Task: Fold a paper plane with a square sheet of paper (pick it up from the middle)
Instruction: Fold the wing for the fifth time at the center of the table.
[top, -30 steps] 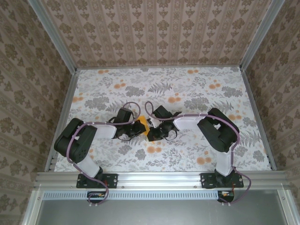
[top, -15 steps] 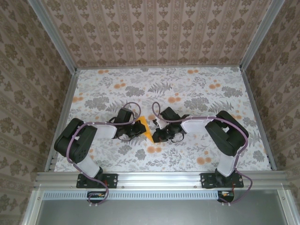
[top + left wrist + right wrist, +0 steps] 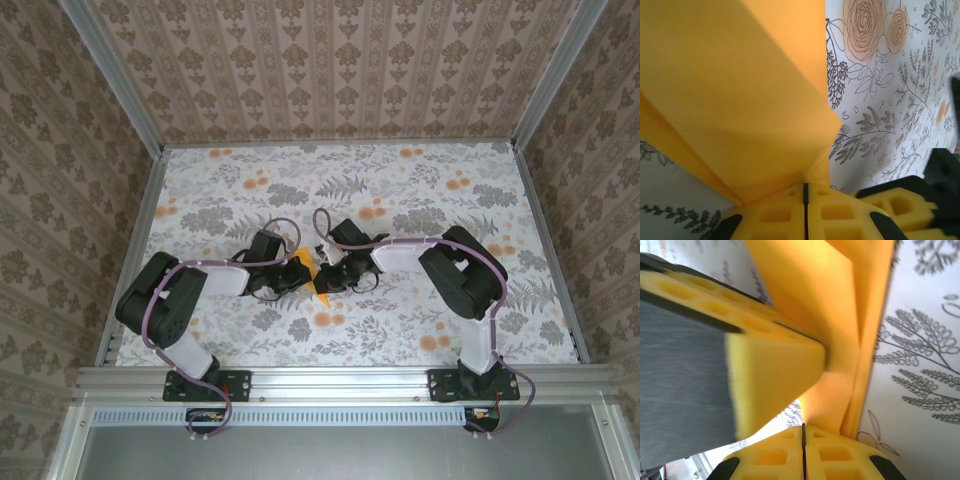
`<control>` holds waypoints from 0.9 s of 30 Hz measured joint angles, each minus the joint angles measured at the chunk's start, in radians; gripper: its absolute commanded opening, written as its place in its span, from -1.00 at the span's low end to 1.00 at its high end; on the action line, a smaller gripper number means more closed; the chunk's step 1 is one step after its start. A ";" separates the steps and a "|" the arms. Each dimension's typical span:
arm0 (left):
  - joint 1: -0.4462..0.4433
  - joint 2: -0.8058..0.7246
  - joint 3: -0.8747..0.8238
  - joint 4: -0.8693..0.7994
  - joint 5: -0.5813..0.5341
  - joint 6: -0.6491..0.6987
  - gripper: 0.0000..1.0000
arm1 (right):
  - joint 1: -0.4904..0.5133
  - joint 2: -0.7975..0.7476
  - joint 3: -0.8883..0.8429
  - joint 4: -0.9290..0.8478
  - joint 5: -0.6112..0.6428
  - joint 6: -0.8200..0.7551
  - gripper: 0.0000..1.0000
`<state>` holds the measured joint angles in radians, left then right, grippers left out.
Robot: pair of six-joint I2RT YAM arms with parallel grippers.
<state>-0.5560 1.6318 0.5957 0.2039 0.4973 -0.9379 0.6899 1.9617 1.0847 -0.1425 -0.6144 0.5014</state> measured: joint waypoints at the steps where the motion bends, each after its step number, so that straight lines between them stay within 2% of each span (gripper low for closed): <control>1: 0.000 0.000 0.001 -0.002 0.000 0.000 -0.86 | 0.000 0.002 0.000 0.000 -0.001 0.000 -0.82; 11: -0.001 0.003 0.001 -0.003 0.005 -0.004 -0.89 | -0.003 -0.079 -0.126 0.005 -0.027 -0.062 -0.82; 16: -0.001 0.003 0.001 -0.003 0.007 -0.004 -0.89 | -0.005 -0.135 -0.187 -0.051 -0.038 -0.084 -0.81; 22: -0.001 0.003 0.001 0.001 0.008 -0.004 -0.87 | -0.002 -0.192 -0.166 -0.138 -0.014 -0.058 -0.77; 27: -0.001 0.003 0.001 0.002 0.008 -0.004 -0.86 | 0.002 -0.206 -0.073 -0.119 0.009 -0.026 -0.78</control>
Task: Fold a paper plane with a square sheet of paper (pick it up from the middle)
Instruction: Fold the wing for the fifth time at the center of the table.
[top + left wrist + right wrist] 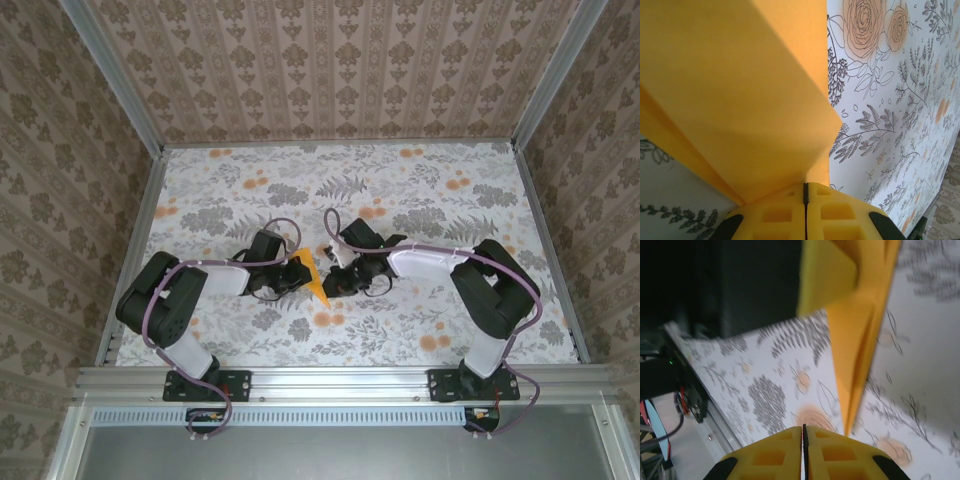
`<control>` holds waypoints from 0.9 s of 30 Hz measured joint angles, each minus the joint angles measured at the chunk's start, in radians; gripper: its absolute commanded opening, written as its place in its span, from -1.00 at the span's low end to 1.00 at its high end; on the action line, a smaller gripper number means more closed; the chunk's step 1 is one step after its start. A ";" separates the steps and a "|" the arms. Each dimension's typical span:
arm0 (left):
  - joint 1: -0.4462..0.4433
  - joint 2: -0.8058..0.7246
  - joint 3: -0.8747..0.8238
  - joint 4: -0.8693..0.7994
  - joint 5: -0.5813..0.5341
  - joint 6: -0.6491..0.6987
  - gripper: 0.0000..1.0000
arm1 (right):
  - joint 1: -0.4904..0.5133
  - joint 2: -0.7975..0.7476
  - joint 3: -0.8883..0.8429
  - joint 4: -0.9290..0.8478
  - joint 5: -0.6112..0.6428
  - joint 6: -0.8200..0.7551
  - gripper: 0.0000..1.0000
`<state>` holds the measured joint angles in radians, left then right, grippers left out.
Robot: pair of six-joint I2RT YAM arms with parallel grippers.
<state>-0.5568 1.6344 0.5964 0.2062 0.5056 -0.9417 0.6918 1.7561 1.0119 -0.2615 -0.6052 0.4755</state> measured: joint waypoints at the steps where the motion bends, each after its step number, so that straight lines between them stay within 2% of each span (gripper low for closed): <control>1: 0.000 0.000 0.000 0.001 0.000 0.000 -0.86 | 0.000 0.005 0.014 0.005 0.002 0.004 -0.78; 10: 0.000 0.000 0.000 0.003 0.003 0.002 -0.85 | 0.000 0.152 0.068 0.038 0.022 0.026 -0.79; 15: 0.001 0.000 0.011 -0.015 0.008 0.036 -0.82 | 0.000 0.182 0.067 0.041 0.022 0.026 -0.79; 27: 0.071 0.003 0.071 -0.101 0.020 0.234 -0.79 | 0.000 0.166 0.029 0.053 0.022 -0.016 -0.79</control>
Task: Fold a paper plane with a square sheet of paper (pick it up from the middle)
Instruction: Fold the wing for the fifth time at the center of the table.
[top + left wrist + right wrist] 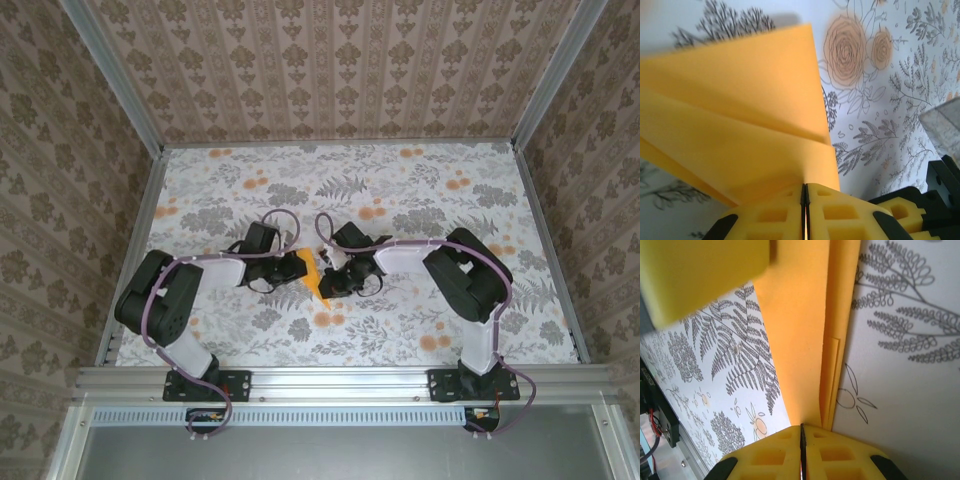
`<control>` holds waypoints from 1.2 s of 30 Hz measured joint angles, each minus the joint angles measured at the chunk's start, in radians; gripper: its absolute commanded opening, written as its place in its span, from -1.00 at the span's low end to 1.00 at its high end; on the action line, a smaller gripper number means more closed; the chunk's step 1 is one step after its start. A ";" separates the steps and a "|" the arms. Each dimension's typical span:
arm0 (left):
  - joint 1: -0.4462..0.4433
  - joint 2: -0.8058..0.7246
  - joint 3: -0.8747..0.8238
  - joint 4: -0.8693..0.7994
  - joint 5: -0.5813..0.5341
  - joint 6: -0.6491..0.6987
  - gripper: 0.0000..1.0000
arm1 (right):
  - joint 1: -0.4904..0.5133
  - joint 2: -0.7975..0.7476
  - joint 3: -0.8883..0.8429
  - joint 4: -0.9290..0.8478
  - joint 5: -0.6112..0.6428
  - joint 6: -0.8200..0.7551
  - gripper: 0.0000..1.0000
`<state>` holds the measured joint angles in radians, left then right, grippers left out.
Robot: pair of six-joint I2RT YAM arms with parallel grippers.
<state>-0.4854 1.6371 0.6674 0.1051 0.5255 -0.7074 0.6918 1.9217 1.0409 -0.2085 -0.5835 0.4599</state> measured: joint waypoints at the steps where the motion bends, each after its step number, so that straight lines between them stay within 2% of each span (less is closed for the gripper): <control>1: 0.006 0.002 0.002 -0.003 0.000 0.018 -0.79 | 0.000 -0.005 -0.007 0.000 0.000 -0.005 -0.79; 8: 0.031 0.029 0.017 -0.027 0.009 0.100 -0.79 | 0.000 -0.032 -0.043 -0.001 0.000 -0.024 -0.79; 24: 0.087 0.051 0.070 -0.116 0.009 0.169 -0.80 | -0.002 -0.056 -0.075 0.007 0.007 -0.041 -0.80; 30: 0.111 0.040 0.142 -0.211 -0.097 0.189 -0.77 | -0.002 -0.071 -0.094 0.013 0.007 -0.010 -0.86; 36: 0.105 -0.115 0.157 -0.250 -0.158 0.175 -0.77 | -0.002 -0.076 -0.100 0.026 0.008 0.037 -0.94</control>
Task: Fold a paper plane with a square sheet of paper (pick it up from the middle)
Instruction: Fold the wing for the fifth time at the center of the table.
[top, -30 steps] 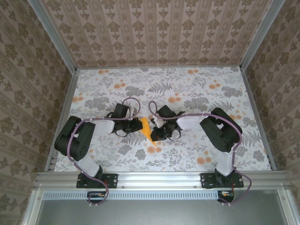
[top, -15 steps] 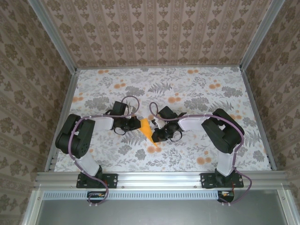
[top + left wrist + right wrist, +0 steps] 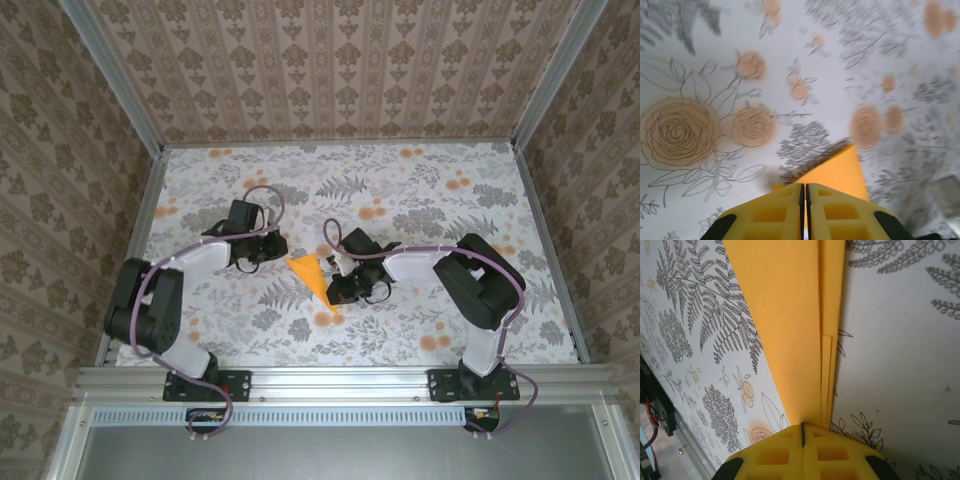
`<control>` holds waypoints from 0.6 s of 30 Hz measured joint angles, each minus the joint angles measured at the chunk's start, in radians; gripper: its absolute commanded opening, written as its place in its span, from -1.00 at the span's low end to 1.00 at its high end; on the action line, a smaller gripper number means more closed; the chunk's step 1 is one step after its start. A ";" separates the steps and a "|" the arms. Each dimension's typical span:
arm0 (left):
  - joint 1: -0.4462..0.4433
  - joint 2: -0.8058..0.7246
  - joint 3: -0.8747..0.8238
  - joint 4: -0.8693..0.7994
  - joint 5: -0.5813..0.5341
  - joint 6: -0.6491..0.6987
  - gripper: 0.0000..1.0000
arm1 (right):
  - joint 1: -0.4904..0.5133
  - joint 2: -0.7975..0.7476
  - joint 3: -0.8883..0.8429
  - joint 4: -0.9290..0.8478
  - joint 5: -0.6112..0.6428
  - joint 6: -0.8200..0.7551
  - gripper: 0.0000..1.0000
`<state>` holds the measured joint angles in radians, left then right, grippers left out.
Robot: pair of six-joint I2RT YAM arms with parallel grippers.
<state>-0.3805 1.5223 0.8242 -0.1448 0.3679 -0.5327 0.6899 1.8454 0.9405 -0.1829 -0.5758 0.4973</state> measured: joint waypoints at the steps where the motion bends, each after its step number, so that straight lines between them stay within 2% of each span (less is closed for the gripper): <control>1: -0.011 -0.035 -0.009 0.014 -0.002 -0.014 -0.77 | 0.000 0.000 0.000 0.000 0.000 0.006 -0.95; 6: -0.130 -0.145 -0.125 0.138 0.009 -0.122 -0.80 | 0.000 0.000 0.002 0.001 0.003 0.035 -1.00; 11: -0.248 -0.096 -0.180 0.188 0.021 -0.206 -0.85 | 0.000 0.000 0.006 -0.004 0.007 0.053 -1.00; 18: -0.321 0.009 -0.193 0.280 0.022 -0.293 -0.88 | 0.001 0.000 0.008 -0.007 0.012 0.060 -1.00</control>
<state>-0.7017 1.5314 0.6315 0.1349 0.3901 -0.8257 0.6910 1.8454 0.9482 -0.1902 -0.5636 0.5575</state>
